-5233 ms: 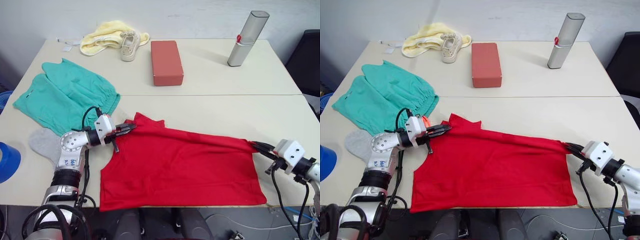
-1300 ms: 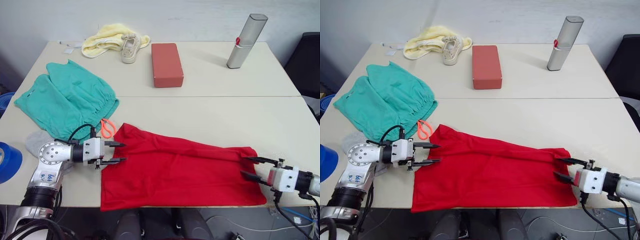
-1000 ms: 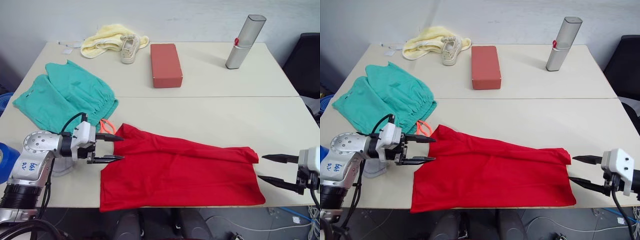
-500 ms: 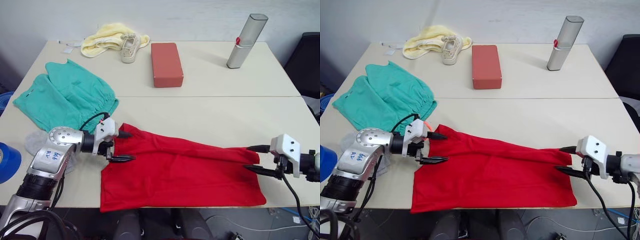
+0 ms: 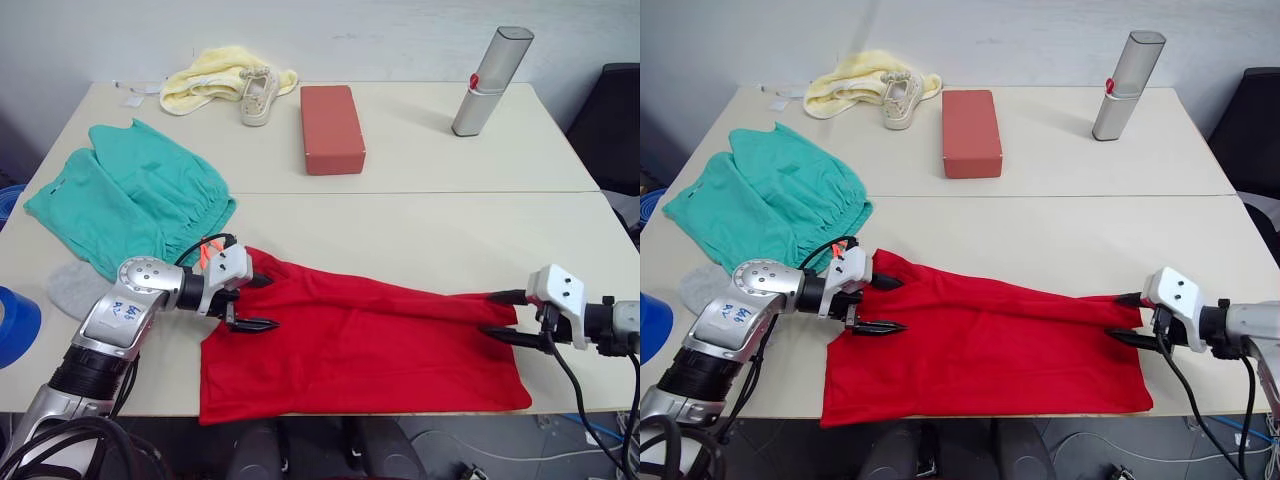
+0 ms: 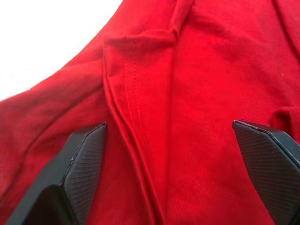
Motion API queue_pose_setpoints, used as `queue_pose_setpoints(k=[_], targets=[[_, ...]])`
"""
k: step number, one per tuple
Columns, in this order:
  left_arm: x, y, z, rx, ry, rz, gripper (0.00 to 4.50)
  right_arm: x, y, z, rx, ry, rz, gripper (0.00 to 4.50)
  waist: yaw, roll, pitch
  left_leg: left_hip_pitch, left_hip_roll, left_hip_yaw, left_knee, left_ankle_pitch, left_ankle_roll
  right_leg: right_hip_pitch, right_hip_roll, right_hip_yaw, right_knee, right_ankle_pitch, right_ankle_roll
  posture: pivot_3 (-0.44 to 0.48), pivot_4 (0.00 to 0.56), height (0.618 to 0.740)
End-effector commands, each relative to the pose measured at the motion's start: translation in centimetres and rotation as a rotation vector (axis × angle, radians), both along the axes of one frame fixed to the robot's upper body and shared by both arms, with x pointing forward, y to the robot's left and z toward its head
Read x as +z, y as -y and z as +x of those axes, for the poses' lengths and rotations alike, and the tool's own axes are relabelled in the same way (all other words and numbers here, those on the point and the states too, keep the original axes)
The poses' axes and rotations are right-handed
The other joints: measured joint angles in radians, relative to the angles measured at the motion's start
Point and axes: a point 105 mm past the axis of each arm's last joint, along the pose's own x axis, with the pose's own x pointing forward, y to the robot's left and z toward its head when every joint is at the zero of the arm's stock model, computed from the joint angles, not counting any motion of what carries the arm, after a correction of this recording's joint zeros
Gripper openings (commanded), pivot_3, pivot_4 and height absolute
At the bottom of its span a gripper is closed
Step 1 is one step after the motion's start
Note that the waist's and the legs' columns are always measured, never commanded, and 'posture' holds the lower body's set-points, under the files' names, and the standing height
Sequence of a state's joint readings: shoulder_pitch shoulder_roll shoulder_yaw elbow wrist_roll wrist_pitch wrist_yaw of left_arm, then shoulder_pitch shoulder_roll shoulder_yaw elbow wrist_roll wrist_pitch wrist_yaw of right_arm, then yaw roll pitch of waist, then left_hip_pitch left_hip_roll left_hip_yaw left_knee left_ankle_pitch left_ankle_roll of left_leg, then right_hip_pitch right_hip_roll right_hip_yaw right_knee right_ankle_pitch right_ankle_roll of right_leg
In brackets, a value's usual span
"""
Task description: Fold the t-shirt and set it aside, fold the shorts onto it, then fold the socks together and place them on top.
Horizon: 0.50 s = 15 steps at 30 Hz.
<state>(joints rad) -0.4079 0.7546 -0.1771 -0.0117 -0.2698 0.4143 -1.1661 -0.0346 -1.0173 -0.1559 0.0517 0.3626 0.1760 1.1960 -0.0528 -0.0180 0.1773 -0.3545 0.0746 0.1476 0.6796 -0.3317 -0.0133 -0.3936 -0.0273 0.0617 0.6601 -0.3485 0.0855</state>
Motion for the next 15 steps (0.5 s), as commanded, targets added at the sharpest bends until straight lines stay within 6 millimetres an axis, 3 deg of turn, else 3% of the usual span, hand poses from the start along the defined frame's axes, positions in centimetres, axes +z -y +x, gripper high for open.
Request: queue_pose_setpoints(k=[1,6,15], targets=[[0.6,-0.2,0.1,0.000,0.023,0.004,4.48,0.3,0.4,0.3,-0.011,0.010,-0.006,3.32,0.000,0.000,0.000,0.000,0.000,0.000,0.000,0.000,0.000,0.000,0.000,0.000,0.000,0.000,0.000,0.000,0.150,0.740],[0.5,-0.1,-0.1,-0.005,0.002,0.006,4.48,-0.8,0.3,-0.2,0.012,-0.047,-0.023,3.32,0.002,0.000,0.000,0.000,0.000,0.000,0.000,0.000,0.000,0.000,0.000,0.000,0.000,0.000,0.000,0.000,0.150,0.740],[0.6,-0.1,0.2,0.012,-0.006,0.005,4.48,-0.8,0.6,-0.7,0.047,-0.022,-0.040,3.32,0.001,0.000,0.000,0.000,0.000,0.000,0.000,0.000,0.000,0.000,0.000,0.000,0.000,0.000,0.000,0.000,0.150,0.740]])
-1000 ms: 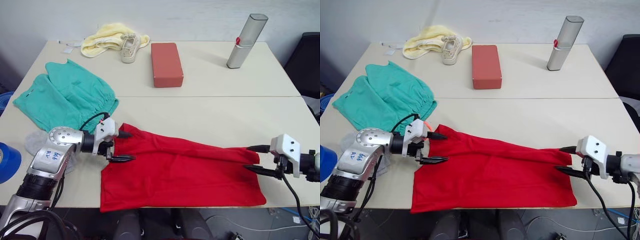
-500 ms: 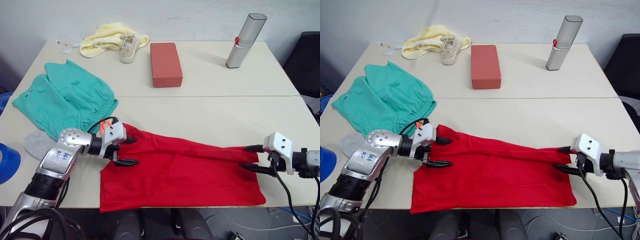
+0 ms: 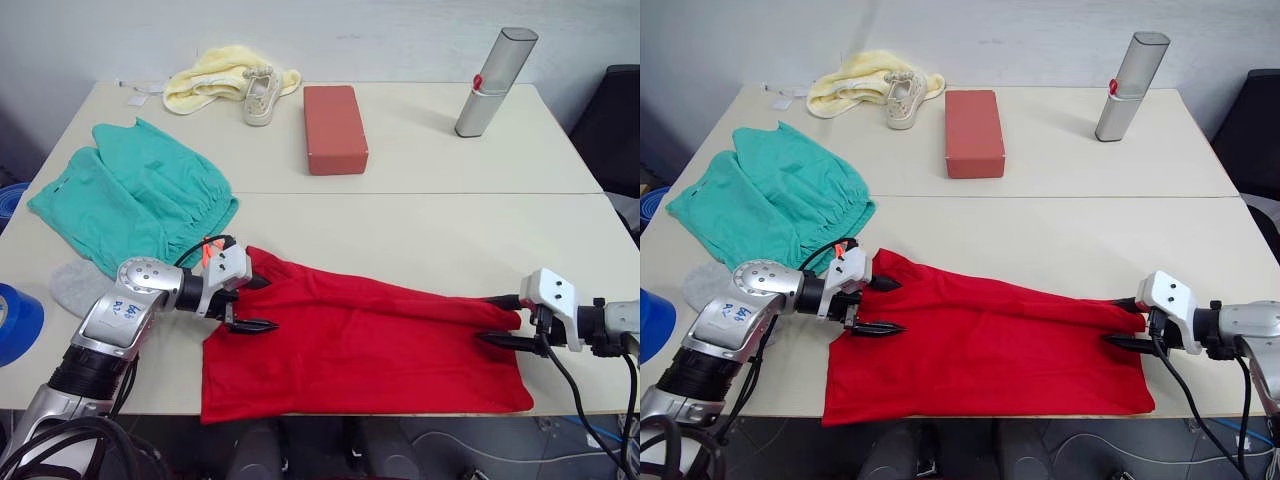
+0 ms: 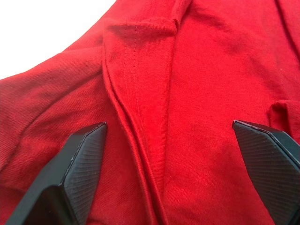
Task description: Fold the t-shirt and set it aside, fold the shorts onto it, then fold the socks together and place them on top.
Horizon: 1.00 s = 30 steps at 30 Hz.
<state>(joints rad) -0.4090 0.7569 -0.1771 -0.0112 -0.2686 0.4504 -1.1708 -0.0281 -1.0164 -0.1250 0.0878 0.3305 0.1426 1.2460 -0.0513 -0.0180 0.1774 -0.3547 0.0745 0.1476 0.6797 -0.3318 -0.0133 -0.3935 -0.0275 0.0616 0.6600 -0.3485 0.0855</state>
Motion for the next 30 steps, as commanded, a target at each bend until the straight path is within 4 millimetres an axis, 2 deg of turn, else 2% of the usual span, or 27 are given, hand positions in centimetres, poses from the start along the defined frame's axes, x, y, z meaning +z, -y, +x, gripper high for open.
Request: queue_pose_setpoints(k=[1,2,4,5,7,12,19,25,30], targets=[[0.8,0.1,0.2,-0.003,0.026,-0.001,4.48,0.6,0.5,0.1,0.002,0.053,-0.012,3.32,0.000,0.000,0.000,0.000,0.000,0.000,0.000,0.000,0.000,0.000,0.000,0.000,0.000,0.000,0.000,0.000,0.150,0.740],[0.8,0.1,0.2,-0.001,0.025,-0.001,4.48,0.6,0.7,0.2,-0.005,0.065,-0.014,3.32,0.000,0.000,0.000,0.000,0.000,0.000,0.000,0.000,0.000,0.000,0.000,0.000,0.000,0.000,0.000,0.000,0.150,0.740],[0.8,0.2,0.3,0.001,0.025,0.000,4.50,0.7,0.8,0.4,-0.013,0.084,-0.015,2.72,0.000,0.000,0.000,0.000,0.000,0.000,0.000,0.000,0.000,0.000,0.000,0.000,0.000,0.000,0.000,0.000,0.150,0.740],[0.8,0.2,0.3,0.001,0.025,0.000,4.19,0.7,0.8,0.5,-0.013,0.088,-0.014,2.32,-0.001,0.000,0.000,0.000,0.000,0.000,0.000,0.000,0.000,0.000,0.000,0.000,0.000,0.000,0.000,0.000,0.150,0.740],[0.8,0.2,0.3,0.001,0.025,0.001,3.88,0.9,0.8,0.6,-0.009,0.106,-0.002,1.67,-0.001,0.000,0.000,0.000,0.000,0.000,0.000,0.000,0.000,0.000,0.000,0.000,0.000,0.000,0.000,0.000,0.150,0.740],[0.8,0.0,0.3,0.002,0.030,0.002,2.36,1.3,0.7,0.5,-0.001,0.128,0.018,0.03,-0.001,0.000,0.000,0.000,0.000,0.000,0.000,0.000,0.000,0.000,0.000,0.000,0.000,0.000,0.000,0.000,0.150,0.740],[0.8,-0.3,-0.2,-0.038,0.087,-0.002,0.06,2.2,0.3,-0.2,0.058,0.262,0.005,0.00,-0.001,0.000,0.000,0.000,0.000,0.000,0.000,0.000,0.000,0.000,0.000,0.000,0.000,0.000,0.000,0.000,0.150,0.740],[0.5,-0.8,-0.2,-0.078,0.265,0.003,0.06,0.8,0.3,-1.6,0.155,0.379,-0.121,0.00,-0.001,0.000,0.000,0.000,0.000,0.000,-0.001,0.000,0.000,0.000,0.000,0.000,-0.001,0.000,0.000,0.000,0.150,0.740],[-0.3,-1.2,-0.7,-0.127,0.363,0.014,0.06,0.3,0.6,-1.2,0.203,0.520,-0.243,0.00,-0.003,0.000,0.000,0.001,0.000,0.001,-0.001,0.000,0.000,0.001,0.000,0.000,-0.001,0.000,0.000,0.000,0.150,0.740]])
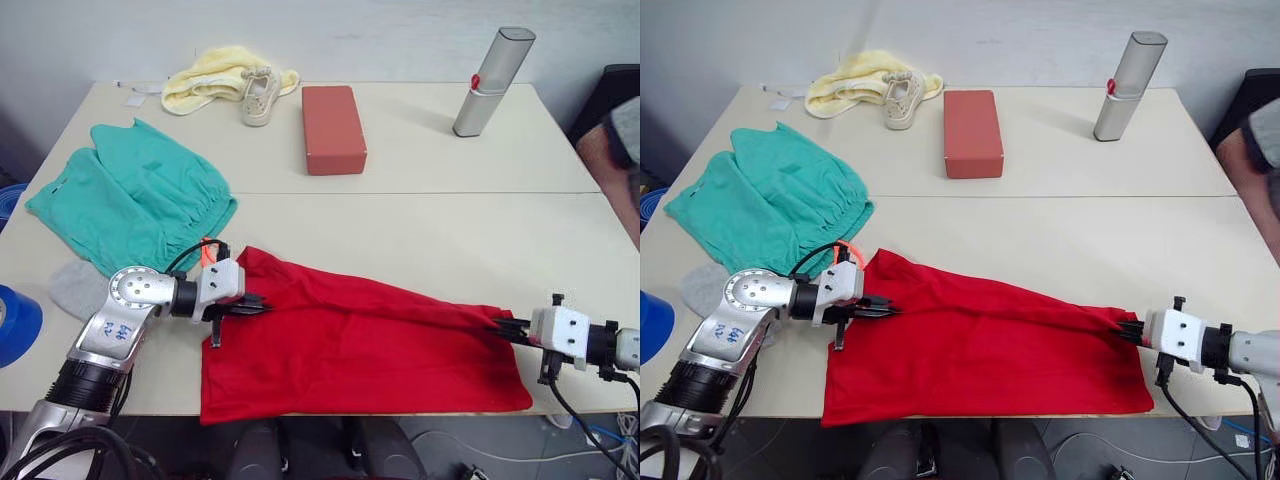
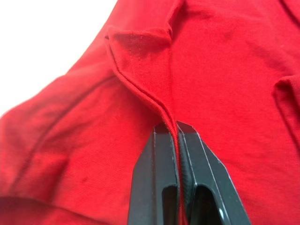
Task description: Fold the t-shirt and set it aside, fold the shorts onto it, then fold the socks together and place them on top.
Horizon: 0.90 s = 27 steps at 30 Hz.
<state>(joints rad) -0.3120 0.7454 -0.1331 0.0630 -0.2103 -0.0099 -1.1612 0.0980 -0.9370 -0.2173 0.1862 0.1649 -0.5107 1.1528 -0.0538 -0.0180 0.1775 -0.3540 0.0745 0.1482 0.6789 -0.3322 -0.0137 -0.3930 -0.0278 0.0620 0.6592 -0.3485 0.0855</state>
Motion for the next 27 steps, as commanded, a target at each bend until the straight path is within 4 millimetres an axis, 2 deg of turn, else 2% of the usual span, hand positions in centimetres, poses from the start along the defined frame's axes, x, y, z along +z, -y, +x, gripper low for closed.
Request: queue_pose_setpoints(k=[1,4,10,13,15,19,21,23,24,27], targets=[[0.0,-0.6,-0.2,-0.020,0.088,0.009,0.06,0.4,0.3,0.4,0.021,0.127,-0.070,0.00,-0.001,0.000,0.000,0.000,0.000,0.000,0.000,0.000,0.000,0.000,0.000,0.000,0.000,0.000,0.000,0.000,0.150,0.740],[-0.6,-1.0,-0.2,-0.019,0.128,0.033,0.06,-0.4,0.6,0.5,0.029,0.156,-0.127,0.00,-0.002,0.000,0.000,0.001,0.000,0.000,0.000,0.000,0.000,0.000,0.000,0.000,0.000,0.000,0.000,0.000,0.150,0.740],[-1.3,-1.8,-0.5,-0.037,0.165,0.068,0.06,-0.4,0.7,0.4,0.012,0.198,-0.089,0.00,-0.002,0.000,0.000,0.001,0.000,0.001,0.000,0.000,0.000,0.001,-0.001,0.000,0.000,0.000,0.000,0.000,0.150,0.740],[-1.1,-1.8,-1.1,-0.052,0.134,0.037,0.66,0.0,0.3,-0.2,0.015,0.166,-0.024,0.65,-0.002,0.000,0.000,0.001,0.000,0.001,-0.001,0.000,0.000,0.001,-0.001,0.000,0.000,0.000,0.000,0.000,0.150,0.740],[-0.9,-1.9,-1.2,-0.054,0.131,0.022,1.24,0.2,0.1,-0.7,0.027,0.130,0.002,1.34,-0.002,0.000,0.000,0.001,0.000,0.001,-0.001,0.000,0.000,0.001,-0.001,0.000,0.000,0.000,0.000,0.000,0.150,0.740],[0.8,-2.4,-1.7,-0.053,0.078,-0.042,2.51,1.1,0.2,-3.5,-0.016,-0.163,0.143,2.69,-0.001,0.001,0.000,0.002,0.001,0.000,-0.002,0.000,0.001,0.001,-0.001,0.000,0.000,0.000,0.000,0.000,0.150,0.740],[2.2,-2.5,-1.9,-0.042,0.014,-0.093,3.12,2.1,0.2,-4.4,-0.060,-0.276,0.220,2.70,0.000,0.000,0.000,0.001,0.001,0.000,-0.003,0.000,0.001,0.001,-0.001,0.000,0.000,0.000,0.000,0.000,0.150,0.740],[3.1,-2.3,-2.1,-0.031,-0.049,-0.137,3.12,2.9,0.2,-4.5,-0.107,-0.339,0.283,2.70,0.000,0.000,0.000,0.001,0.001,-0.002,-0.003,-0.001,0.001,0.002,-0.001,-0.001,-0.001,0.000,0.000,0.000,0.150,0.740],[3.7,-2.0,-2.0,-0.026,-0.074,-0.170,3.15,3.6,0.1,-3.9,-0.127,-0.329,0.322,2.50,0.000,-0.001,0.000,0.001,0.001,-0.002,-0.003,-0.001,0.001,0.002,-0.002,-0.001,-0.001,0.000,0.000,0.000,0.150,0.740],[4.9,-0.8,-0.5,0.039,-0.087,-0.264,2.45,4.6,-0.7,-2.1,-0.166,-0.277,0.390,1.68,0.001,-0.001,0.000,0.002,0.001,-0.002,-0.003,-0.002,0.003,0.003,-0.001,-0.002,-0.001,0.000,0.000,0.000,0.150,0.740]])
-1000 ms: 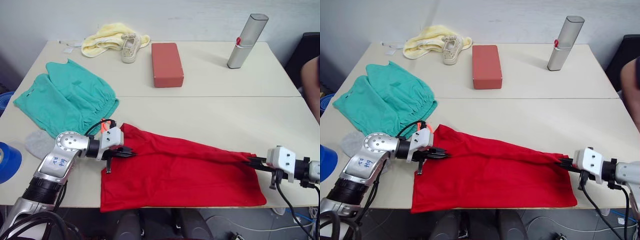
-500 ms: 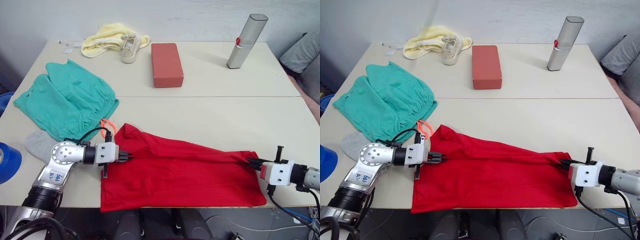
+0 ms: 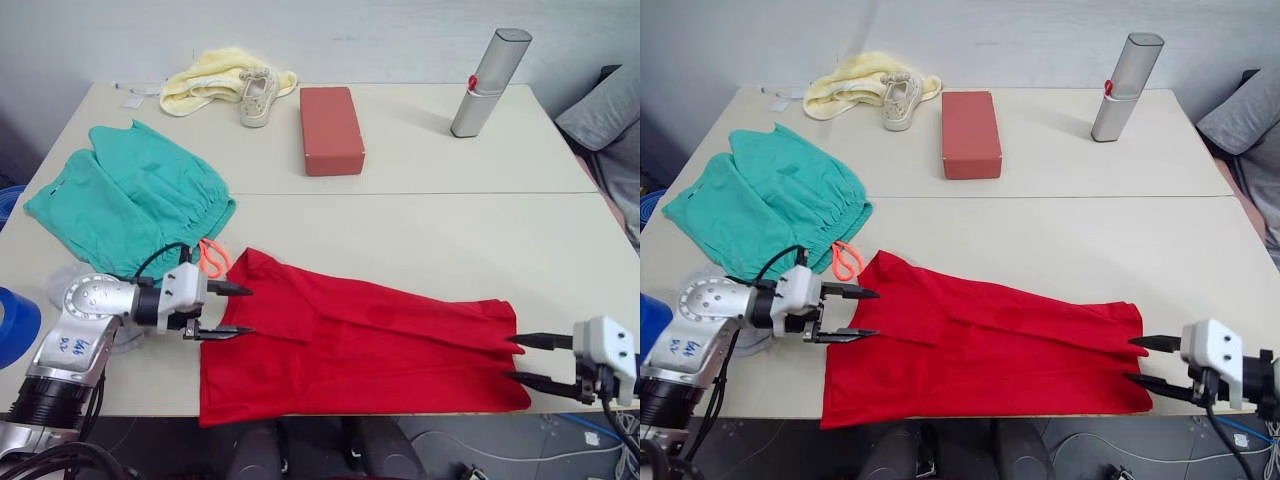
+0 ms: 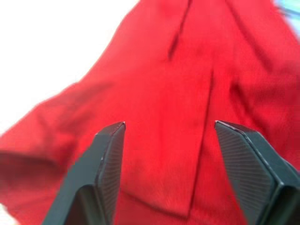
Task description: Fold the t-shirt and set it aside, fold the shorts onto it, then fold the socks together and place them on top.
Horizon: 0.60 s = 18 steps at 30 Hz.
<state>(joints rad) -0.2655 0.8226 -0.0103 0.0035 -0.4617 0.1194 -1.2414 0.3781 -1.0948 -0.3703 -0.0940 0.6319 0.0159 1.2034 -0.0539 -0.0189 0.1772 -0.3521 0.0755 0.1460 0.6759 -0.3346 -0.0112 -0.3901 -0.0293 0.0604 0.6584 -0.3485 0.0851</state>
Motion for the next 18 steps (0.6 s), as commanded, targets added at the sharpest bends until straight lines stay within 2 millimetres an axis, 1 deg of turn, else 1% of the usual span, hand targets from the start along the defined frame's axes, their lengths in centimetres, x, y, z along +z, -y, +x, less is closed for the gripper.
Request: queue_pose_setpoints(k=[1,3,5,7,8,11,13,15,16,18], targets=[[1.5,1.5,1.2,0.044,-0.002,-0.087,2.15,1.6,-1.4,1.8,-0.034,0.086,0.056,1.34,0.002,0.000,0.000,0.000,0.000,0.000,0.000,0.000,0.000,-0.001,0.000,0.000,0.000,0.000,0.000,0.000,0.150,0.740],[0.5,2.5,2.2,0.067,0.001,-0.055,1.49,1.2,-2.5,3.2,-0.041,0.170,0.044,0.66,0.004,0.000,0.000,-0.001,0.000,0.000,0.000,0.001,-0.002,-0.001,0.001,0.000,0.000,0.000,0.000,0.000,0.150,0.740],[-0.5,3.2,2.7,0.081,0.001,-0.024,0.83,0.9,-3.4,4.2,-0.048,0.214,0.045,0.00,0.004,0.000,0.000,-0.002,0.000,0.000,0.001,0.001,-0.003,-0.002,0.003,0.000,-0.001,0.000,0.000,0.000,0.150,0.740],[-1.5,3.9,3.4,0.107,0.015,0.004,0.14,0.2,-4.4,5.1,-0.044,0.271,0.024,0.00,0.005,0.001,0.000,-0.003,-0.001,0.001,0.002,0.001,-0.003,-0.004,0.002,0.001,-0.001,0.000,0.000,0.000,0.150,0.740],[-2.0,4.2,3.8,0.126,0.022,0.015,0.02,-0.3,-4.9,5.4,-0.050,0.284,0.019,0.00,0.004,0.001,0.000,-0.003,-0.001,0.002,0.002,0.001,-0.003,-0.004,0.002,0.001,-0.002,0.000,0.000,0.000,0.150,0.740],[-2.7,4.8,4.8,0.202,0.030,0.020,0.02,-1.8,-6.1,5.8,-0.014,0.351,-0.034,0.00,0.004,0.000,0.000,-0.004,-0.001,0.002,0.004,0.001,-0.003,-0.004,0.002,0.001,-0.001,0.000,0.001,0.000,0.150,0.740],[-2.7,4.6,4.9,0.232,0.034,0.019,0.02,-2.4,-6.3,5.4,0.012,0.355,-0.036,0.00,0.005,0.001,0.000,-0.004,-0.001,0.002,0.004,0.001,-0.003,-0.004,0.002,0.001,-0.001,0.000,0.001,0.000,0.150,0.740],[-2.7,4.6,4.9,0.242,0.038,0.019,0.02,-2.6,-6.3,5.2,0.018,0.354,-0.029,0.00,0.005,0.001,0.000,-0.004,-0.001,0.002,0.004,0.001,-0.003,-0.004,0.002,0.001,0.000,0.000,0.001,0.000,0.150,0.740],[-2.9,4.1,5.2,0.273,0.039,0.029,0.02,-3.0,-5.9,5.0,0.022,0.359,-0.052,0.00,0.005,0.001,0.000,-0.003,0.000,0.002,0.004,0.001,-0.003,-0.004,0.002,0.001,0.000,0.000,0.001,0.000,0.150,0.740],[-3.4,3.1,5.8,0.349,0.029,0.045,0.02,-3.8,-4.1,5.1,-0.037,0.370,-0.108,0.00,0.004,0.001,0.000,-0.003,0.000,0.002,0.004,0.001,-0.003,-0.003,0.002,0.001,0.000,0.000,0.001,0.000,0.150,0.740]])
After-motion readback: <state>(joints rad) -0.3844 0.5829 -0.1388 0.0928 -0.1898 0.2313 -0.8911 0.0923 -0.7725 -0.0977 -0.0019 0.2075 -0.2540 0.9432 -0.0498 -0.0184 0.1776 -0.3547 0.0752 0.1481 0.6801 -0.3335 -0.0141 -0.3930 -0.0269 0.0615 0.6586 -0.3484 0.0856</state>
